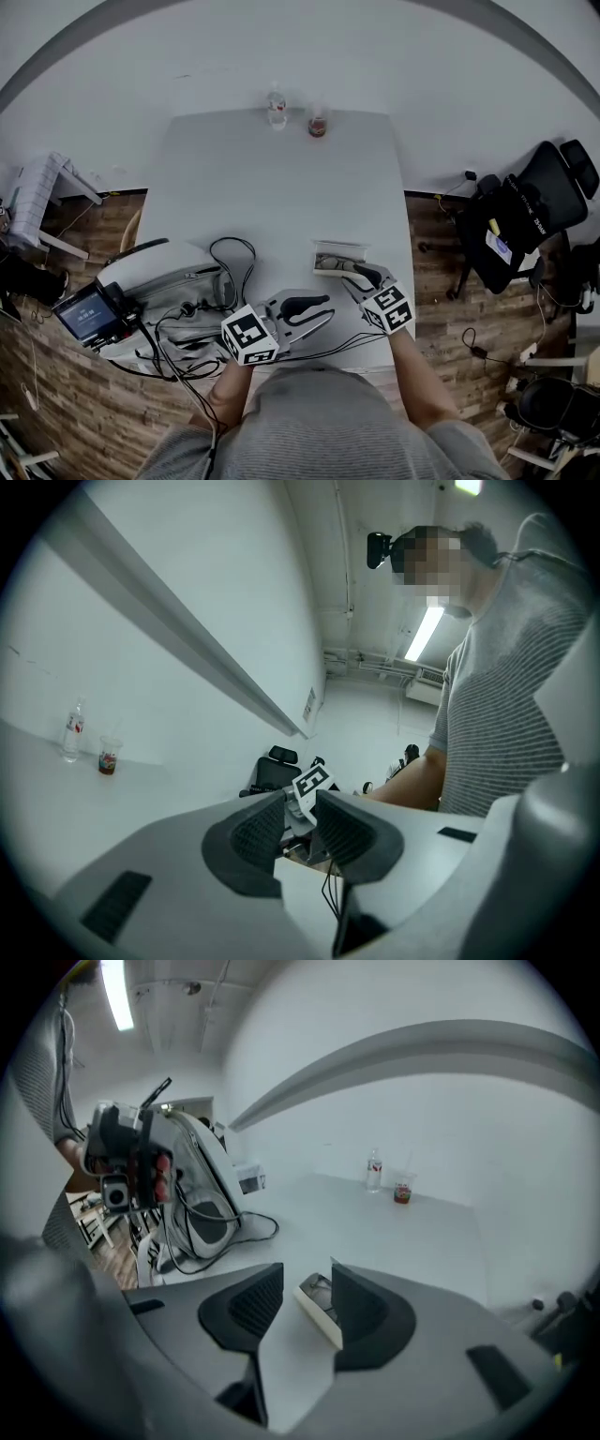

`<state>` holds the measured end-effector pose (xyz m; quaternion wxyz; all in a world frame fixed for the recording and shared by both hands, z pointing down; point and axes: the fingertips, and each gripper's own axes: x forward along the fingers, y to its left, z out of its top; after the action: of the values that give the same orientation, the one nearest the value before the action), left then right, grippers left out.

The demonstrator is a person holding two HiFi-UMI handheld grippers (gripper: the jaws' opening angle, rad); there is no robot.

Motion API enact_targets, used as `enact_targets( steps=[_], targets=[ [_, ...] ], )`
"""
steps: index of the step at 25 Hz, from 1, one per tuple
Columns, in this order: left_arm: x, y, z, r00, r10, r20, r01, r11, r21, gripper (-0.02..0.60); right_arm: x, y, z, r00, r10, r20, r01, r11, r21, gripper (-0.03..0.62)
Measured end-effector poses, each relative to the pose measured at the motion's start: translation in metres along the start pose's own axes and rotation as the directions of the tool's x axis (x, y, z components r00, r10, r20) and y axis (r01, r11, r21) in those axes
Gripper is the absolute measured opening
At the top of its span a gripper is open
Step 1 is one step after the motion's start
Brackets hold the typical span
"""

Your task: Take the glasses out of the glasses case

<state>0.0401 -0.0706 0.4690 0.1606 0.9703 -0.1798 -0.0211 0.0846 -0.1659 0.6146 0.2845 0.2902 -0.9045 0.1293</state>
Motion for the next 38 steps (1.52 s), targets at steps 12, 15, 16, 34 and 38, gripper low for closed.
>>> enact_targets(
  steps=[12, 15, 16, 34, 38],
  targets=[
    [-0.007, 0.008, -0.001, 1.000, 0.010, 0.015, -0.010, 1.000, -0.023, 0.094, 0.043, -0.023, -0.024, 0.966, -0.031, -0.258, -0.010, 0.988, -0.157, 0.167],
    [-0.006, 0.011, -0.002, 1.000, 0.020, 0.017, -0.019, 0.999, -0.026, 0.094, 0.052, -0.026, -0.026, 0.958, -0.019, -0.288, -0.043, 0.977, -0.208, 0.167],
    [-0.005, 0.013, -0.002, 1.000, 0.023, 0.018, -0.023, 0.999, -0.027, 0.094, 0.055, -0.027, -0.027, 0.954, -0.019, -0.300, -0.050, 0.974, -0.223, 0.167],
    [0.017, 0.035, -0.057, 0.991, 0.047, -0.124, -0.056, 0.996, -0.067, 0.092, 0.082, -0.055, -0.075, 0.929, 0.004, -0.371, -0.067, 0.985, -0.157, 0.167],
    [0.035, 0.046, -0.075, 0.980, 0.042, -0.193, -0.054, 0.997, -0.059, 0.092, 0.087, -0.058, -0.078, 0.927, 0.010, -0.376, -0.075, 0.984, -0.160, 0.167]
  ],
)
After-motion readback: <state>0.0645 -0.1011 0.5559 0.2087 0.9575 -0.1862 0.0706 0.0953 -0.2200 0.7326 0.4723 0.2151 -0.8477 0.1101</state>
